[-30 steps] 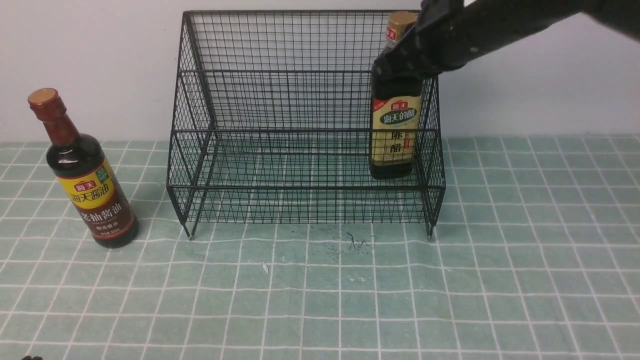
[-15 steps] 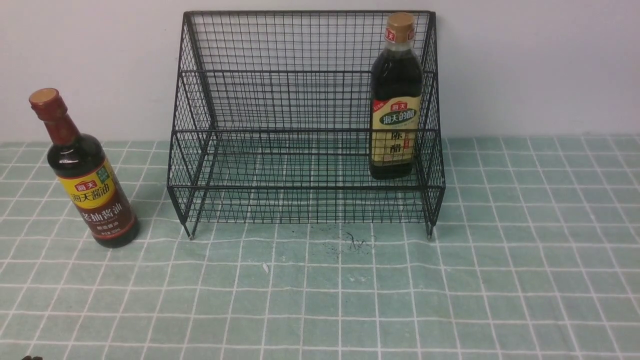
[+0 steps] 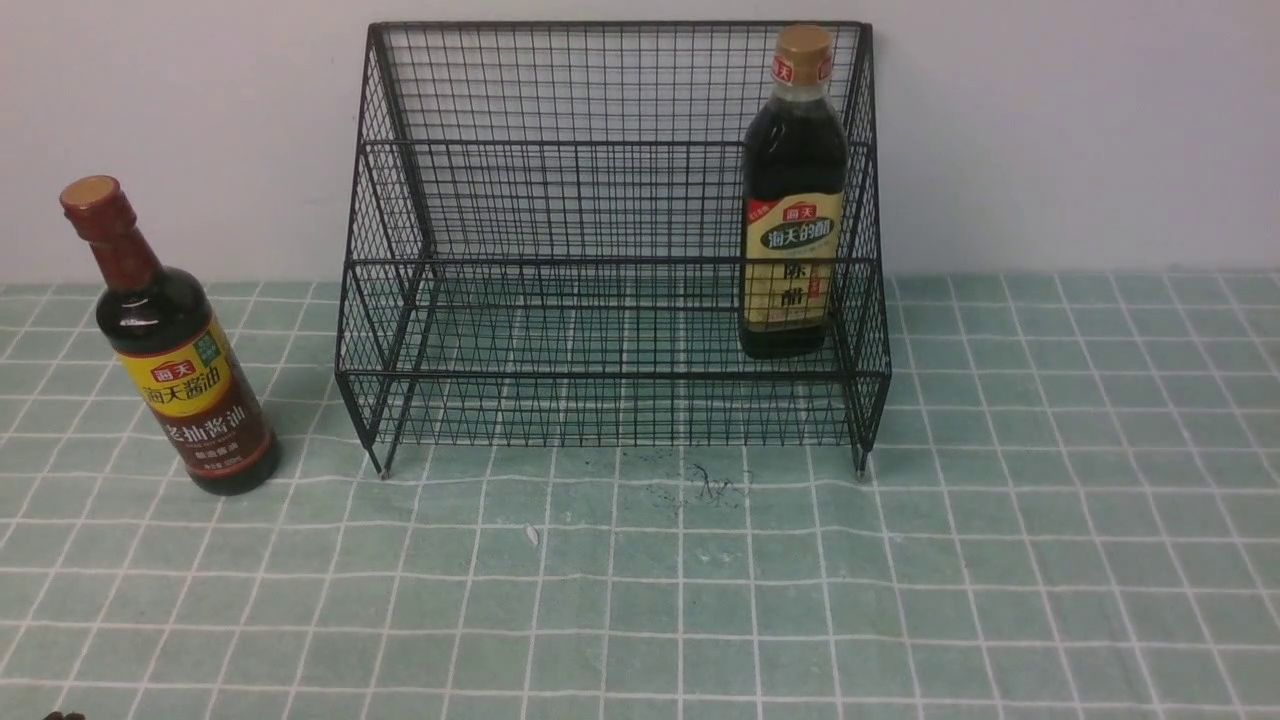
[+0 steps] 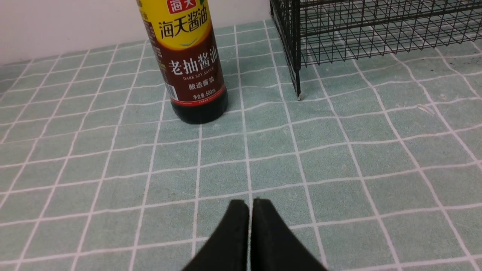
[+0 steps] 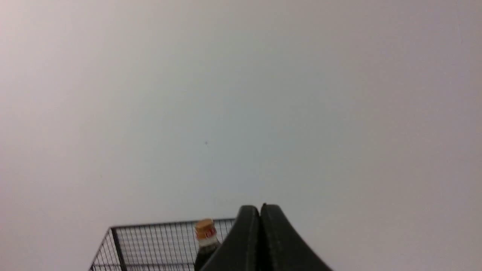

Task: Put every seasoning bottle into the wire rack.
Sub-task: Use the left arm to grab the condiment bottle closest to it

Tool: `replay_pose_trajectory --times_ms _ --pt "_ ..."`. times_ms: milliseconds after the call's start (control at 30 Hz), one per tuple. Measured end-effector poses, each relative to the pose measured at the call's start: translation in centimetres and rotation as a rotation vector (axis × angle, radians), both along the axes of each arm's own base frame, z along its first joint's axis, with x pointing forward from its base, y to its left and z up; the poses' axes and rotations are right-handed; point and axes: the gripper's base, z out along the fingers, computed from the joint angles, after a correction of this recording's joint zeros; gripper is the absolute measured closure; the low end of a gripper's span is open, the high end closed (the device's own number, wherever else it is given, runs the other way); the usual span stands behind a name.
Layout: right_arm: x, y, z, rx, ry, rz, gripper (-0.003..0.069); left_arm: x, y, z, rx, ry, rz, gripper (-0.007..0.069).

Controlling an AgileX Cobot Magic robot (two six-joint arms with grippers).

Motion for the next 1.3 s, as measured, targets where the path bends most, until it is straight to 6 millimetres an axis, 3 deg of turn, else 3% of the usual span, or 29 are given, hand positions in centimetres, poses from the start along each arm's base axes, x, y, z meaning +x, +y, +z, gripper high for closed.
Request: replay_pose_trajectory --times_ms 167,567,900,1300 --pt "-0.4 0.3 -2.3 0.022 -0.117 0.037 0.0669 0.0 0.0 0.0 0.000 0.000 0.000 0.0631" --pt "1.1 1.8 -4.0 0.025 -0.168 0.119 0.0669 0.0 0.0 0.0 0.000 0.000 0.000 0.0631" --pt "1.1 2.0 -4.1 0.014 -0.165 0.138 0.0669 0.0 0.0 0.0 0.000 0.000 0.000 0.0631" --pt "1.1 3.0 -4.7 -0.125 -0.175 0.201 0.0669 0.0 0.0 0.0 0.000 0.000 0.000 0.0631"
